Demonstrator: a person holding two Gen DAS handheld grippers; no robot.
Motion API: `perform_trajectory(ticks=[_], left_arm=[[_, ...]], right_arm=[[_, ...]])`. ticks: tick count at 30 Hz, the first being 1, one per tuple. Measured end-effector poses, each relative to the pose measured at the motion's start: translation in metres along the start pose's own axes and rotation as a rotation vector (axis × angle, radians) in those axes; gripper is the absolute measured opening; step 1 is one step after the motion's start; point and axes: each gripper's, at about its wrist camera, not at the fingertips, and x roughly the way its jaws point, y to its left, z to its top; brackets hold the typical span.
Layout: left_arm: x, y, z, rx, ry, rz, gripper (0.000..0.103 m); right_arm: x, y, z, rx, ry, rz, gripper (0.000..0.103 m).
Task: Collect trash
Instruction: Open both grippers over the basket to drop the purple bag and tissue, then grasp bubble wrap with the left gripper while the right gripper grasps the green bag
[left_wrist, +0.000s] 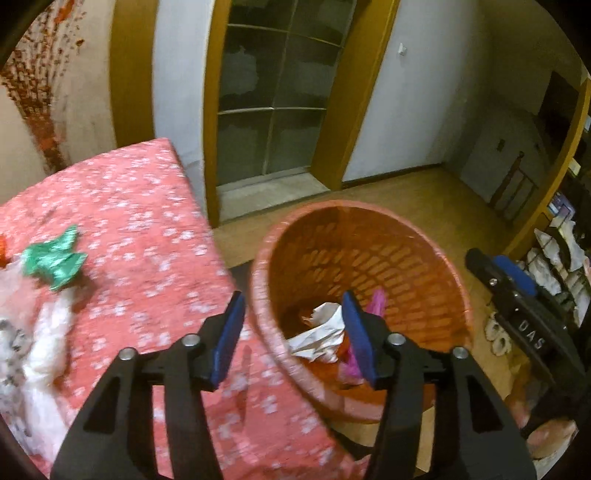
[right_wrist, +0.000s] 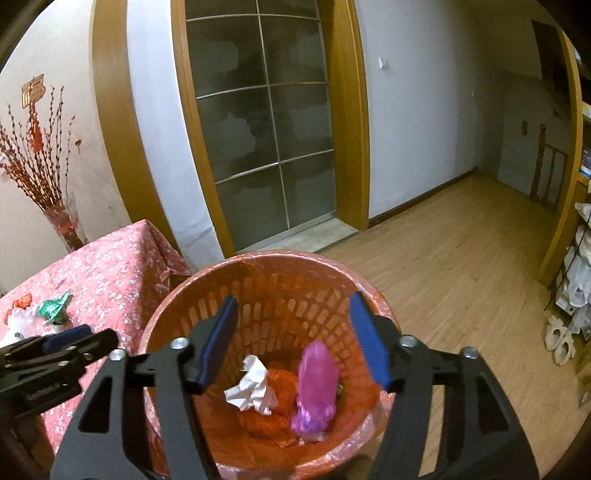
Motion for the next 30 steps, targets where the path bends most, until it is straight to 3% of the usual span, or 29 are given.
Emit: perform_trajectory(ticks=[6, 15, 22, 25, 30], left_arm=[[-0.029, 0.020, -0.019, 0.010, -0.044, 0.085, 0.065], [-0.081, 0.069, -0.036, -0.066, -0.098, 0.192, 0.066], [-0.130, 0.137, -0.050, -0.178, -0.167, 0.412, 0.066], [-0.136, 0.165, -0.056, -0.239, -0.150, 0.473, 0.066], [-0.124, 0.186, -0.063, -0.275, -0.090, 0.491, 0.066]], right_arm=[[-0.005, 0.011, -0.006, -0.025, 0.012, 0.012, 0.071], [-0.021, 0.047, -0.015, -0.081, 0.022, 0.079, 0.071], [-0.027, 0.086, -0.025, -0.139, 0.039, 0.146, 0.071], [-0.029, 0.103, -0.031, -0.167, 0.052, 0.173, 0.071], [-0.033, 0.123, -0.038, -0.211, 0.064, 0.203, 0.071]])
